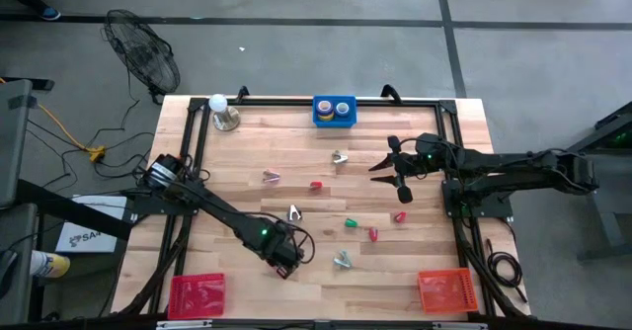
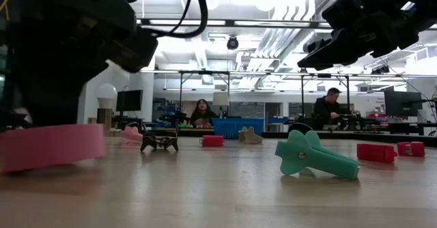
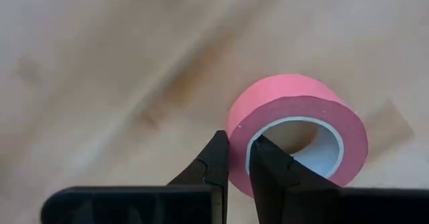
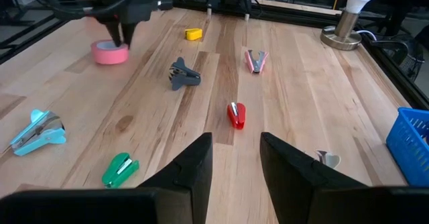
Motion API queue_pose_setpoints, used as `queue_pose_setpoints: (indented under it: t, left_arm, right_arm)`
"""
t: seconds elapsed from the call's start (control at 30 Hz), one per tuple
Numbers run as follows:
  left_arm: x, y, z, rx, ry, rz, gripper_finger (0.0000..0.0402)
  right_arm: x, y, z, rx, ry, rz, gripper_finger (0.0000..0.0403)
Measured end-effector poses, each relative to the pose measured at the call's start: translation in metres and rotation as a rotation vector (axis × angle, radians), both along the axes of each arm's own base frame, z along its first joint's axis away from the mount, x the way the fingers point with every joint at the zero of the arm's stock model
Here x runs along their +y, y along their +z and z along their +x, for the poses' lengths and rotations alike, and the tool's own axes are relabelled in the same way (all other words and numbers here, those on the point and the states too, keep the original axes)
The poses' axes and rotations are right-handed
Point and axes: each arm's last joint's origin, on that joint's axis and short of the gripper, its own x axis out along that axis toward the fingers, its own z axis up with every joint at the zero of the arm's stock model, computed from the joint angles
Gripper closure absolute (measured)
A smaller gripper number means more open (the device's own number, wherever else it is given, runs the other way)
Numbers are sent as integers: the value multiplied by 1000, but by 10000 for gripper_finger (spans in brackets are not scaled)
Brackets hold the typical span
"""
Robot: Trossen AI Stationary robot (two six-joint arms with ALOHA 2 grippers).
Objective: Pick and place Stapler, Stapler remover, tape
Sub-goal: Put the pink tape into the blue bin
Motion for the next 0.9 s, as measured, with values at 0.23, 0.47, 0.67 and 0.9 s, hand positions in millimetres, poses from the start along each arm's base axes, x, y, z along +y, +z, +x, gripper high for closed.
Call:
queue_pose_setpoints:
  t: [0.23, 0.47, 0.67, 0.9]
  left_arm:
    - [16, 8, -2, -146, -23, 442, 372]
    - [35, 29, 3, -298, -45, 826, 372]
    - [74, 38, 28, -287, -105, 900, 372]
    - [134, 45, 60, -296, -213, 898, 372]
  right_arm:
    - [0, 0, 0, 0, 8, -15, 286]
    - [-2, -3, 9, -34, 28, -39, 286]
    - [-5, -7, 25, -111, 72, -47, 286]
    - [-9, -17, 37, -145, 97, -109, 286]
